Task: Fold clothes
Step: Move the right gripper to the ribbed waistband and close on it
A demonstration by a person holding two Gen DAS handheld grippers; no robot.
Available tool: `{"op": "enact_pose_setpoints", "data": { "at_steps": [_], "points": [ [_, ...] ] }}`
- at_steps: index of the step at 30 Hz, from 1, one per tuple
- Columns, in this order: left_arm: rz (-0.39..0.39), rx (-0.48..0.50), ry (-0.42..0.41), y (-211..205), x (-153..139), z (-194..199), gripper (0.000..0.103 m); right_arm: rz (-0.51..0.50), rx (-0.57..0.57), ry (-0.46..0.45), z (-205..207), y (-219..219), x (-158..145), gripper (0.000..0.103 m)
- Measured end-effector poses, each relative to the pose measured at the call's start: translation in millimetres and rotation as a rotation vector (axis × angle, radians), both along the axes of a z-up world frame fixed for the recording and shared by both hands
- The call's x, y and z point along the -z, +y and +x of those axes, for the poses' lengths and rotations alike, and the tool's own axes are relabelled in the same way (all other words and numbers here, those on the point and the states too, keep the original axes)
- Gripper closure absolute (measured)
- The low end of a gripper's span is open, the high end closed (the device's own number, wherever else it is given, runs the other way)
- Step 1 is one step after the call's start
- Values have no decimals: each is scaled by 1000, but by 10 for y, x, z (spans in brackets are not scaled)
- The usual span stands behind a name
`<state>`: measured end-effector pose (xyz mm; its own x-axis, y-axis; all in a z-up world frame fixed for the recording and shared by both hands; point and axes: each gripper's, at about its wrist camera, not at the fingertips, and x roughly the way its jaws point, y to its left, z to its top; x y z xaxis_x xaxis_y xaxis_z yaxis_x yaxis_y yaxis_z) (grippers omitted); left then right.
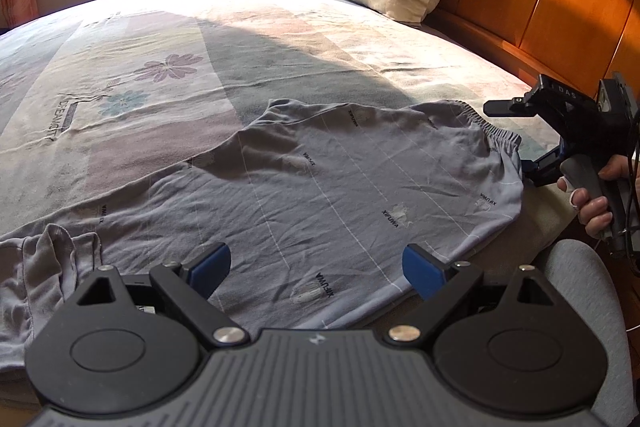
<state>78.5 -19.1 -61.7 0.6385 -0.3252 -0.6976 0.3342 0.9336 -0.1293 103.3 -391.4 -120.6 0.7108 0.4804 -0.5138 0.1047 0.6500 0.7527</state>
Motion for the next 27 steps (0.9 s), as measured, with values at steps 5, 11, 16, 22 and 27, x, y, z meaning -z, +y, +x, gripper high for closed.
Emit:
{"op": "enact_pose_setpoints", "data": {
  "at_steps": [5,11,16,22,27],
  "points": [
    [-6,-5,10,-6,13,21,10,32,-46,-58,-165,85,56,0],
    [7,7,2,-40,-13,-21,10,102,34,-79,140,-8,62,0],
    [7,-8,6,-11,-25,0,10,159,-27,-71,-31,131,93,0],
    [27,20,19,-99,15,3,10,193,31,-144,6,-5,124,0],
    [29,14,28,-93,40,-4,10,96,-9,-160,65,61,138,6]
  ]
}}
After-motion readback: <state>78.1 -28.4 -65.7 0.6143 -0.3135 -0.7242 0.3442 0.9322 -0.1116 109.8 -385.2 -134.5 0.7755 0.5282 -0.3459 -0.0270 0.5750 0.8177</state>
